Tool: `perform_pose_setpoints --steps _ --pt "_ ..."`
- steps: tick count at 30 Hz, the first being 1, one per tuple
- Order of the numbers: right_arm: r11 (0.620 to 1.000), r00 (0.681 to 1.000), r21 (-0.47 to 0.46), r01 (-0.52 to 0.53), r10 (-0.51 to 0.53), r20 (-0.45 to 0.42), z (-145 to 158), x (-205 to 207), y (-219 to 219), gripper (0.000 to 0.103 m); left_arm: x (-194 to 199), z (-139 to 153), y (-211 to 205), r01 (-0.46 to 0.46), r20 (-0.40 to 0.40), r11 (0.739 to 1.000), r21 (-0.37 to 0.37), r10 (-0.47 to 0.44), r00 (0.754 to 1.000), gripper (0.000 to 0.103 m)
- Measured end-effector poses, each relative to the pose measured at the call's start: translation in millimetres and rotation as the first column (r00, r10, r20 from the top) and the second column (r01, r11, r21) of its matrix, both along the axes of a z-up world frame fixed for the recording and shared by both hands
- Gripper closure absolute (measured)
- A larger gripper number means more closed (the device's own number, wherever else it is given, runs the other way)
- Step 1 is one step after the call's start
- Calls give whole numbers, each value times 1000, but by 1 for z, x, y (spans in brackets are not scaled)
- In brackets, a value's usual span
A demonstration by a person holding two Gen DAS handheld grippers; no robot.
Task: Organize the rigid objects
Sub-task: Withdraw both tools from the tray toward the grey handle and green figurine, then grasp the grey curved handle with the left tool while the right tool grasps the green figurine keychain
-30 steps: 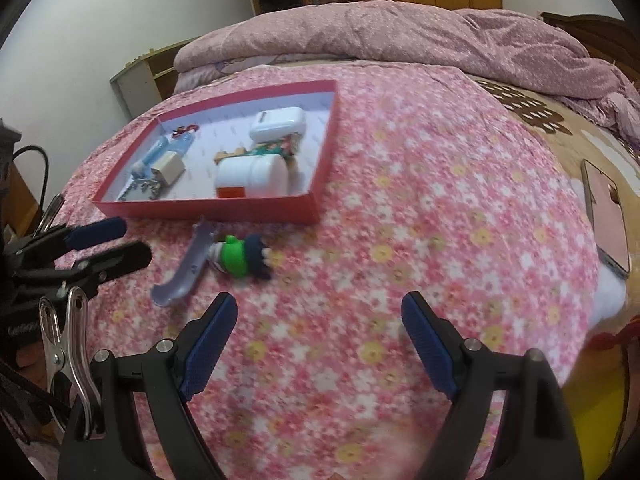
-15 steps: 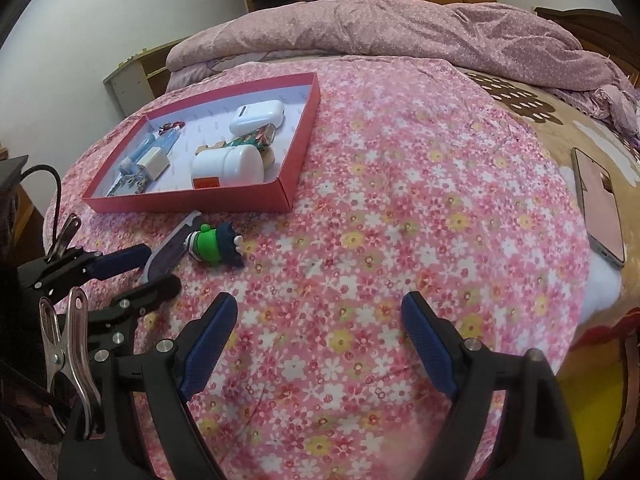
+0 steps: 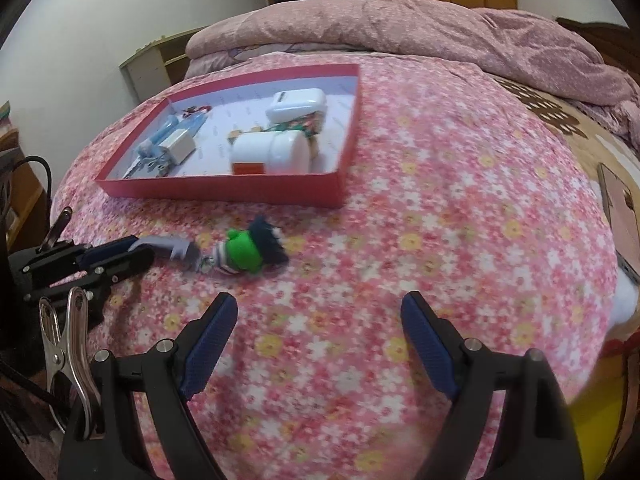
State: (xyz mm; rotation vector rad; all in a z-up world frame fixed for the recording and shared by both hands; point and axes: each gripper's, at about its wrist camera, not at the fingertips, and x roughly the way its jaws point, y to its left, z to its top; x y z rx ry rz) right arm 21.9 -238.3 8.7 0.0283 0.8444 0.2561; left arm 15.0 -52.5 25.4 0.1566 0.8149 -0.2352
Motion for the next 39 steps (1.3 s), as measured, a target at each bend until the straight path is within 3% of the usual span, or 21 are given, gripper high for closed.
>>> perform_pose_setpoints --steps 5,10,18,22,26,31,39 --pt "999 999 -18 -45 45 9 2 4 20 17 5 1 23 -88 21 996 24 88 996 86" --pt "998 998 -13 -69 69 12 2 14 34 17 3 1 38 -83 -12 997 0 83 996 60" --pt "996 997 -59 -68 71 38 0 28 48 19 -12 0 41 0 -23 998 -65 -2 1000 33" --pt "994 997 -100 -43 49 67 -2 25 49 30 -9 -3 33 11 -24 998 -60 -12 1000 31" --pt "996 997 -89 -13 20 75 0 23 39 53 -9 -4 26 41 -14 998 -44 -41 999 26" --pt "1000 998 -5 12 -12 62 1 25 19 52 -9 -6 18 75 -16 995 -65 -76 997 16" --pt "1000 997 -18 0 1 74 0 24 21 52 0 -9 4 97 30 995 -12 -96 995 16"
